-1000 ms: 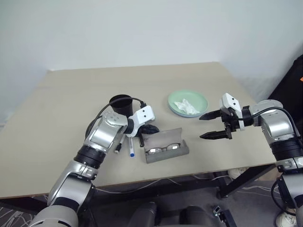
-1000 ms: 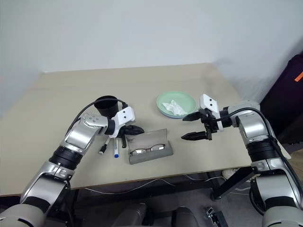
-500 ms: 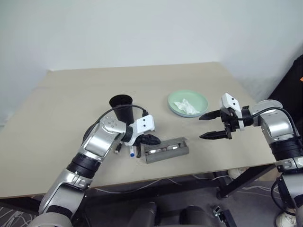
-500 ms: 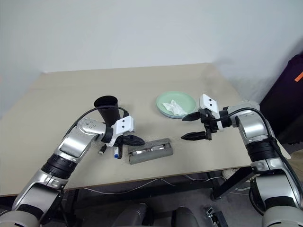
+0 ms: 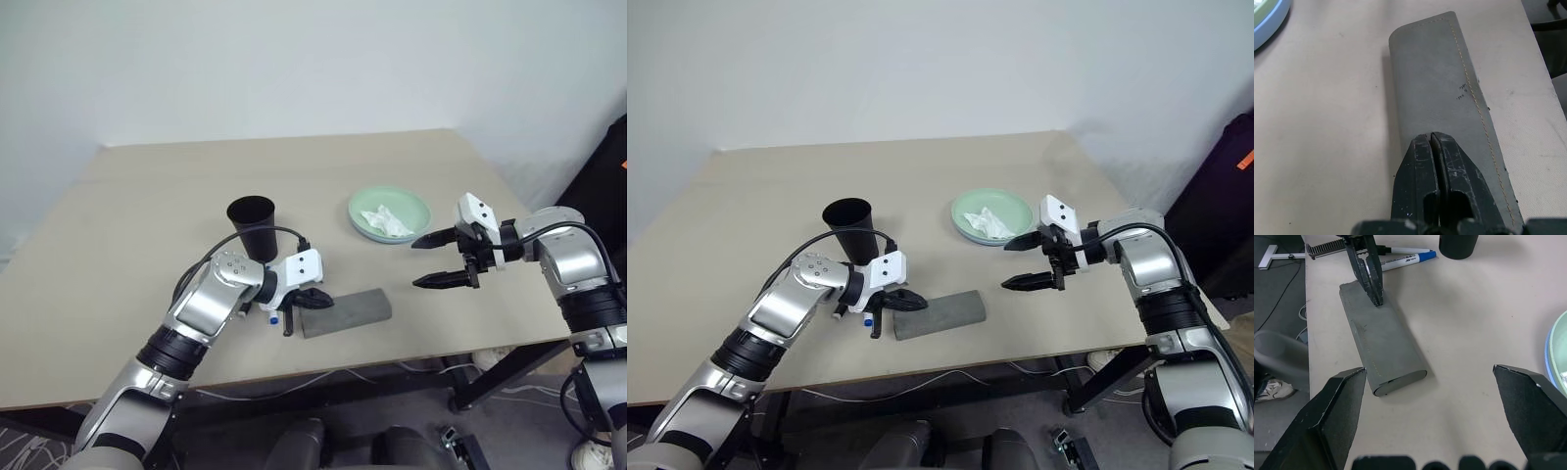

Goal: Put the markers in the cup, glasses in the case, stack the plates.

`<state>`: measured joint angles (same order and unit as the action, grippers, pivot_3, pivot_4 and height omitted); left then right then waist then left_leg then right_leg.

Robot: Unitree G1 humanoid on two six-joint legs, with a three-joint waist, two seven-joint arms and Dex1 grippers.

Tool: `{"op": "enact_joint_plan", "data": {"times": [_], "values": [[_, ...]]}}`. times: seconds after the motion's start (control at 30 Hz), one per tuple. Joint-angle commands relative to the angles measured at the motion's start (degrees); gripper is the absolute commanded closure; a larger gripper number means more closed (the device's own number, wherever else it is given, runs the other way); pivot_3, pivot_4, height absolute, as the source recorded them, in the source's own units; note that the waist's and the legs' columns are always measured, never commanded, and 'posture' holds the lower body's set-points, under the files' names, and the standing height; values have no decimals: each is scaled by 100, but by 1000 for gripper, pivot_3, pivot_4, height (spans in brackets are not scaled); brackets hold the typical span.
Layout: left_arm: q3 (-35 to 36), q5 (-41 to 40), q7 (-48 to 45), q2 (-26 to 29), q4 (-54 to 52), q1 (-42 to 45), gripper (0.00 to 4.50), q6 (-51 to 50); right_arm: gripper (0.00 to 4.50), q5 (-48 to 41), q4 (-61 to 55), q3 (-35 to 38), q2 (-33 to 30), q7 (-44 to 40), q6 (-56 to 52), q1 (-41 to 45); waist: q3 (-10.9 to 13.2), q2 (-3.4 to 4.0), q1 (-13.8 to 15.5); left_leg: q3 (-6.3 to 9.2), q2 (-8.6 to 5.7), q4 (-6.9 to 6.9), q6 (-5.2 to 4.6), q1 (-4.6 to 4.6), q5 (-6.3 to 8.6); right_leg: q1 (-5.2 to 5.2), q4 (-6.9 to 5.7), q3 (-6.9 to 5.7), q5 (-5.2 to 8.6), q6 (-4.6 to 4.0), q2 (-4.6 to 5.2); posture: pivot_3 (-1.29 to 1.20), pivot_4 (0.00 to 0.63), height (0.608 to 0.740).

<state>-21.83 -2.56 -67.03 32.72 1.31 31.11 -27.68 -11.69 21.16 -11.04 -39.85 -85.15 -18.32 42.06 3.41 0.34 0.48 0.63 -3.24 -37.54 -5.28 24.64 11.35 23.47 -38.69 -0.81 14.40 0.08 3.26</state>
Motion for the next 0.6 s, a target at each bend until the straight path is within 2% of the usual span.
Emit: {"op": "enact_joint_plan", "data": {"times": [0.03, 0.33, 0.6], "values": [[298, -133, 252, -109, 54, 290, 4484, -255, 0, -24, -72, 55, -1, 0, 27, 166, 0, 0, 1, 0, 0, -1, 0, 0, 0, 0, 0, -1, 0, 0, 0, 0, 0, 727], [716, 45, 1713, -485, -159, 600, 4484, -1677, 0, 2, -27, 14, 35, -33, 19, 230, 1, -1, -1, 0, 0, -9, 0, 0, 0, 0, -3, 1, -1, 3, -8, 0, 0, 727], [302, 415, 2637, -494, -704, 854, 4484, -3380, 0, 22, 45, -42, 74, -58, 42, 302, 1, -2, -1, 1, 0, -12, 0, 0, -1, -2, -5, 1, -2, 4, -10, 0, 0, 727]]}}
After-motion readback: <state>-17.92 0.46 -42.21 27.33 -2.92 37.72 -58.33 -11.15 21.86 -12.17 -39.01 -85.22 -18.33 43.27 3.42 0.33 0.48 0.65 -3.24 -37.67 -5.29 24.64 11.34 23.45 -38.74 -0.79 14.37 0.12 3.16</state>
